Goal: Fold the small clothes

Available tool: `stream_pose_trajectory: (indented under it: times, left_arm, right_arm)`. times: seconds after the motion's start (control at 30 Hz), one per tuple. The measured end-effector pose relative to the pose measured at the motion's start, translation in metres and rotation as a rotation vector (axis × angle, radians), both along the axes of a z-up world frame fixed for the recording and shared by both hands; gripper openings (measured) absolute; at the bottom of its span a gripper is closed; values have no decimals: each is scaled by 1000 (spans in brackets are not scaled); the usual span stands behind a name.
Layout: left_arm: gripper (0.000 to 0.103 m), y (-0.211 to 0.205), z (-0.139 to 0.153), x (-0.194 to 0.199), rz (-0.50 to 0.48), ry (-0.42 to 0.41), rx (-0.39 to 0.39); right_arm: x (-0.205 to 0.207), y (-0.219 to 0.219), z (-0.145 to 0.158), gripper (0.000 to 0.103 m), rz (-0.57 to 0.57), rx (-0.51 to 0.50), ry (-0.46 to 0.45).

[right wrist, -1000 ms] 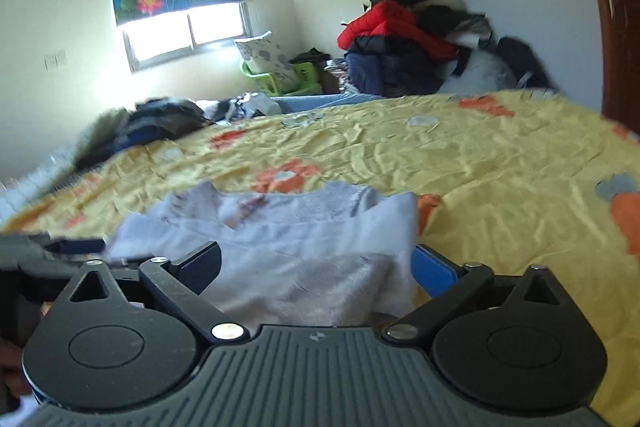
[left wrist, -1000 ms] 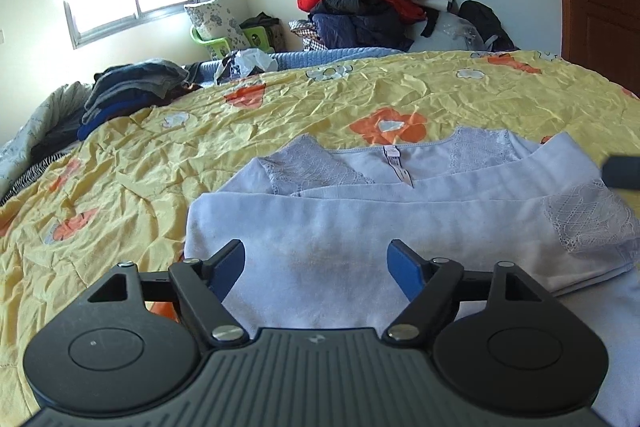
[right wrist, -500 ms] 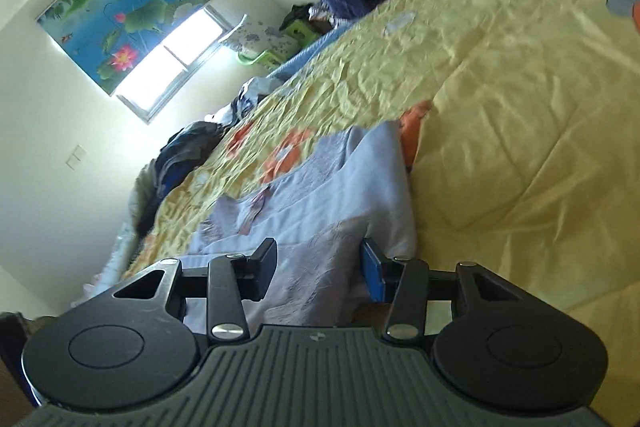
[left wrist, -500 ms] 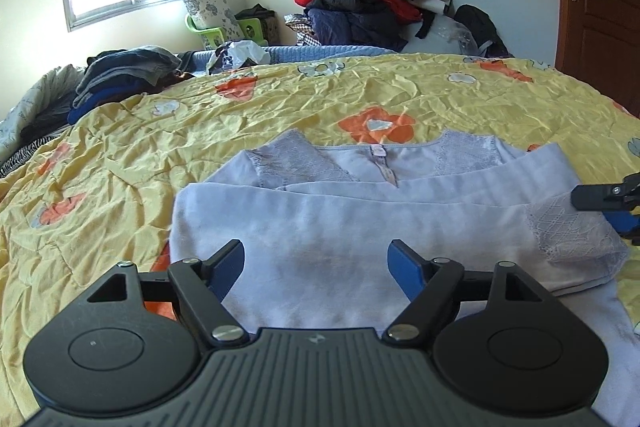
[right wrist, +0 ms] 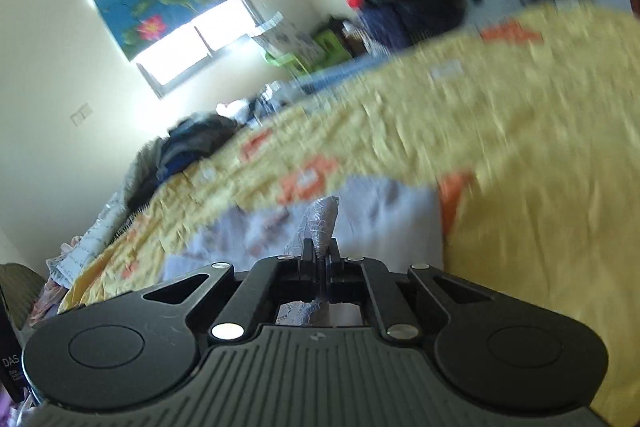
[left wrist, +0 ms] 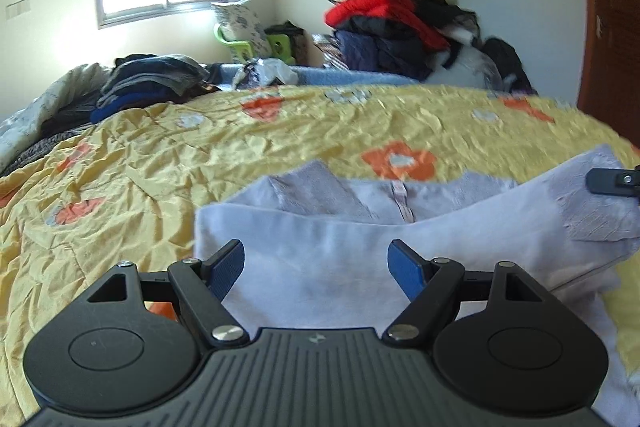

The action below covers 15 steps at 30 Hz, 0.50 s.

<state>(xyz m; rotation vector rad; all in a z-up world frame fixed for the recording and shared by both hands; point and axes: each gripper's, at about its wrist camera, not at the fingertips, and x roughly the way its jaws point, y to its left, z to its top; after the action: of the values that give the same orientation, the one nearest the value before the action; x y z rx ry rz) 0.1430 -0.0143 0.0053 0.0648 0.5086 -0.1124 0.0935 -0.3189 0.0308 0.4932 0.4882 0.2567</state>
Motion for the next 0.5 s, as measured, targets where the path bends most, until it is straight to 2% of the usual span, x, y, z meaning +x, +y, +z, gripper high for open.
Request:
stream_pose_trajectory:
  times: [0.07, 0.13, 0.27, 0.3, 0.4, 0.5]
  left_arm:
    - [89, 2, 1, 5, 17, 0, -6]
    - [89, 2, -2, 12, 17, 26, 2]
    - [89, 2, -14, 21, 7, 99, 27]
    - [89, 3, -16, 21, 9, 99, 27]
    - [89, 4, -21, 21, 14, 106, 35]
    - [89, 1, -24, 21, 13, 111, 51]
  right_arm:
    - [3, 0, 14, 9, -11, -60, -38]
    - [14, -3, 13, 10, -20, -113, 14]
    - [31, -9, -18, 36, -108, -207, 193]
    - [26, -11, -21, 35, -141, -217, 191]
    - [3, -12, -17, 35, -213, -196, 100]
    - [-2, 5, -11, 38, -118, -232, 66]
